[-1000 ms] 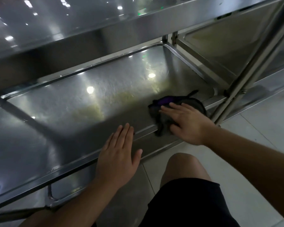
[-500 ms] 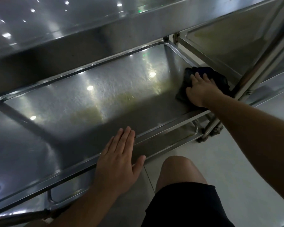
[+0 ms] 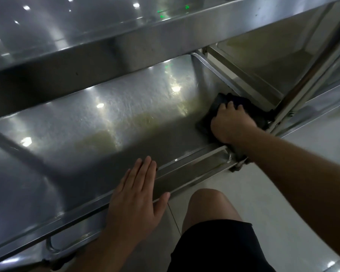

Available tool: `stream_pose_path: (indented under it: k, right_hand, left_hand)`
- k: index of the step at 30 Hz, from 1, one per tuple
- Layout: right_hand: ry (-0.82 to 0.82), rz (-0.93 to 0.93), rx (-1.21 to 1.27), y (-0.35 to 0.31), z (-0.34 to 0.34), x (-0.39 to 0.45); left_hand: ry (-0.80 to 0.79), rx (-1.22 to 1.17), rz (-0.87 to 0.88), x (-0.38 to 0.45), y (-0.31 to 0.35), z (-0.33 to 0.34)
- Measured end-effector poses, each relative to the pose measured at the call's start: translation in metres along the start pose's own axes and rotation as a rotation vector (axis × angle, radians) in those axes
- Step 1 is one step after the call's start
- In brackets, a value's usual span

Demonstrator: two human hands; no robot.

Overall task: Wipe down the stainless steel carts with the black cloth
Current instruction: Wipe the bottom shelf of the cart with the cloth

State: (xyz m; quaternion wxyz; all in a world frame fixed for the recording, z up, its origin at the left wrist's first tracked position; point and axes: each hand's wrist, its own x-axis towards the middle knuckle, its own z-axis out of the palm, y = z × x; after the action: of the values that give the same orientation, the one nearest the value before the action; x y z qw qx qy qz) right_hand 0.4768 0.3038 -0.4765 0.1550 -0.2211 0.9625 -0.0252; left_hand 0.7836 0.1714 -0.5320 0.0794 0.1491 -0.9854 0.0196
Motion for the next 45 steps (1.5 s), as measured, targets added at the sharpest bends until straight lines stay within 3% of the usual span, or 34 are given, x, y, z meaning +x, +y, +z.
stream_pose_path:
  k: [7, 13, 16, 21, 23, 26, 30, 34, 40, 45]
  right_hand:
    - [0.12, -0.2, 0.09, 0.015, -0.014, 0.093]
    - [0.15, -0.215, 0.108, -0.016, -0.027, 0.14]
    - [0.142, -0.254, 0.083, -0.026, -0.026, 0.13]
    - [0.041, -0.678, 0.055, -0.027, -0.001, 0.048]
    - [0.008, -0.758, 0.021, -0.014, 0.007, 0.023]
    - [0.03, -0.666, 0.018, 0.006, -0.001, 0.046]
    - [0.144, -0.335, 0.017, 0.019, -0.024, 0.116]
    - [0.144, -0.26, 0.059, -0.035, -0.022, 0.141]
    - [0.098, -0.662, -0.028, -0.153, 0.011, 0.082]
    - [0.05, -0.88, -0.071, -0.119, 0.024, 0.038]
  left_hand:
    - [0.024, -0.003, -0.011, -0.001, -0.002, 0.004]
    - [0.045, -0.002, -0.013, 0.0, -0.002, 0.005]
    - [0.052, 0.0, -0.017, 0.001, -0.001, 0.005]
    - [0.033, 0.029, -0.008, 0.001, -0.001, 0.003]
    - [0.023, 0.048, -0.012, 0.001, -0.002, 0.002]
    - [0.029, 0.046, -0.011, 0.0, -0.002, 0.002]
    - [0.059, 0.025, -0.015, -0.001, -0.002, 0.003]
    - [0.066, 0.024, -0.022, -0.002, -0.002, 0.007]
    - [0.03, 0.024, -0.016, -0.001, -0.004, 0.005]
    - [-0.041, 0.036, -0.021, 0.002, -0.001, -0.003]
